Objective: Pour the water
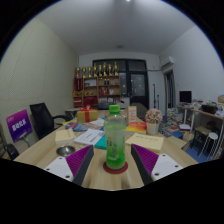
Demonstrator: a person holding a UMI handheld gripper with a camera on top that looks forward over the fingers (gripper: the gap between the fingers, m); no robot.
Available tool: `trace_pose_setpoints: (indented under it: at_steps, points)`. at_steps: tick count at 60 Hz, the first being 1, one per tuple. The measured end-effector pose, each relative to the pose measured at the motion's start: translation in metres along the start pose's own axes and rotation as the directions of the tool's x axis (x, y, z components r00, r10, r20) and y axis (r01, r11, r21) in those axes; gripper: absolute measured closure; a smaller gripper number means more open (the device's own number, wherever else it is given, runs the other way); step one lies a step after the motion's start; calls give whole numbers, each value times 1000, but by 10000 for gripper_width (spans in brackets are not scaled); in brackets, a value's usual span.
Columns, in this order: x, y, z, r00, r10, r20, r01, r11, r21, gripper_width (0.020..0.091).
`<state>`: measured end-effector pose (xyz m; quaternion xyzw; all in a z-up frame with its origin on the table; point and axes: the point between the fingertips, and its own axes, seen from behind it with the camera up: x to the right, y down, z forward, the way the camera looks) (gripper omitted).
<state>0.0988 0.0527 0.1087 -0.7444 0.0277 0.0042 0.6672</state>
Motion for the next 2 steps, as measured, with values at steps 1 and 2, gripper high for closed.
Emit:
trace_pose_setpoints:
  at_steps: [1,2]
  points:
    - [-2,1,-8,1000,4,3,-4,1000,3,260]
    - [-4,2,-16,1000,7,5,-7,1000,5,262]
